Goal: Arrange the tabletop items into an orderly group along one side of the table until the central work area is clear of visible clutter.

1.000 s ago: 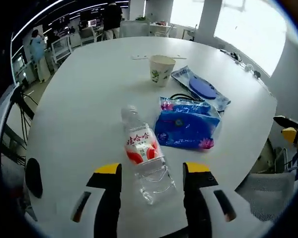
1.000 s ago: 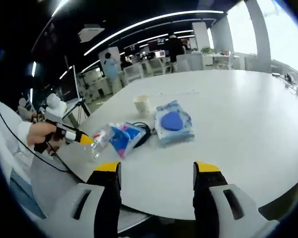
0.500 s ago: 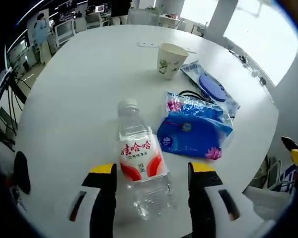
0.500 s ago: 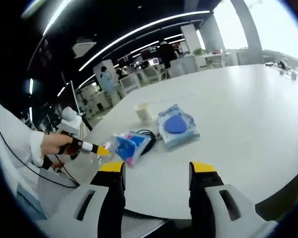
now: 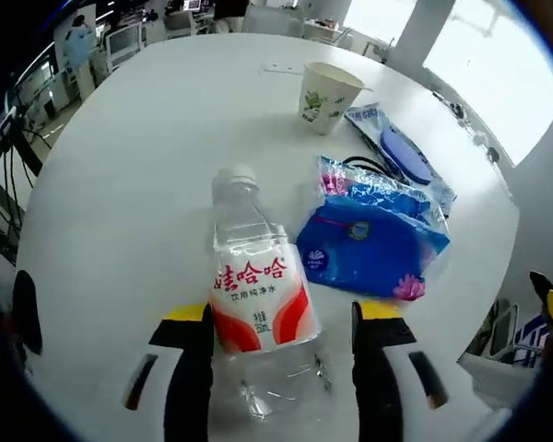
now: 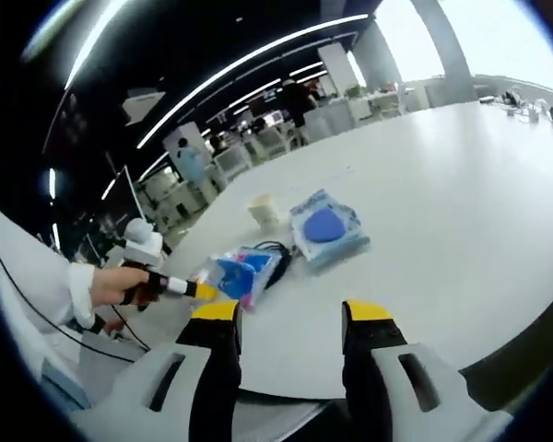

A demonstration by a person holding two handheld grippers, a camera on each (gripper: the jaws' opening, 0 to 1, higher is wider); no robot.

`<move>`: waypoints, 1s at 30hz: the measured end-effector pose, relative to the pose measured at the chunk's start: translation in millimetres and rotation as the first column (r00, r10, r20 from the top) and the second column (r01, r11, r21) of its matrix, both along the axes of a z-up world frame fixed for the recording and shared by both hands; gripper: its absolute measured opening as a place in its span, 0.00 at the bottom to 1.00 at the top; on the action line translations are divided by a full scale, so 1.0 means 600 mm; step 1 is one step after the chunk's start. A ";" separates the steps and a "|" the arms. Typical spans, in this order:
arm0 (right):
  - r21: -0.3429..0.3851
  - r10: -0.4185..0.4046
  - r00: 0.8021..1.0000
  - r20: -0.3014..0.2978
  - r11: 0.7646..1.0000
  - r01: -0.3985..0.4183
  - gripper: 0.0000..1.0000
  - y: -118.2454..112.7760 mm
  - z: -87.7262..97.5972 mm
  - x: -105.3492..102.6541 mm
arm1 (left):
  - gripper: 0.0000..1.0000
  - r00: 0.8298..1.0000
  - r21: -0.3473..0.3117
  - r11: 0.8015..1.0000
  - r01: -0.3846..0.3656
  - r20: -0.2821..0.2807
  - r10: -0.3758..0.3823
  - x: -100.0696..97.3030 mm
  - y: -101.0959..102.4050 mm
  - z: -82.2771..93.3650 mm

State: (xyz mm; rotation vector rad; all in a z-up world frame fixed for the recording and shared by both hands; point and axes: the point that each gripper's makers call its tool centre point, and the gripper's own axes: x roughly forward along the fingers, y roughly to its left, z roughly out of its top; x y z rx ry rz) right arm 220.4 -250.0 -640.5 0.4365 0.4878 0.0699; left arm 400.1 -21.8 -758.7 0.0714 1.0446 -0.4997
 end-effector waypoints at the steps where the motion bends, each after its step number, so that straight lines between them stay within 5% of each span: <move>1: 0.002 -0.006 1.000 0.006 1.000 0.006 0.44 -0.001 0.003 -0.002 | 0.58 0.998 -0.024 0.999 -0.029 -0.052 0.028 -0.012 -0.005 0.001; 7: 0.008 -0.030 1.000 0.003 1.000 0.030 0.43 -0.010 0.006 -0.004 | 0.50 1.000 0.068 0.998 0.013 0.014 -0.013 0.004 0.014 -0.004; 18: 0.011 0.011 0.999 -0.030 1.000 -0.011 0.40 0.023 -0.005 0.004 | 0.52 0.994 0.071 0.996 0.051 0.092 -0.057 0.007 0.003 -0.004; 23: 0.048 0.013 1.000 -0.013 0.999 -0.012 0.40 0.029 0.000 0.008 | 0.47 0.994 0.038 0.999 0.034 0.102 -0.037 0.010 0.009 -0.002; 25: 0.037 0.015 1.000 -0.014 0.999 -0.015 0.38 0.027 0.000 0.006 | 0.44 0.997 0.003 1.000 -0.022 0.075 0.021 0.009 0.012 -0.001; 27: 0.041 0.006 1.000 -0.012 0.999 -0.005 0.36 0.021 -0.001 0.002 | 0.41 0.989 -0.104 0.987 -0.119 0.079 0.128 0.021 0.010 0.013; 30: 0.064 -0.027 1.000 -0.003 0.998 0.027 0.36 0.013 0.001 0.001 | 0.39 0.992 -0.075 0.994 -0.078 0.096 0.085 0.007 0.018 0.012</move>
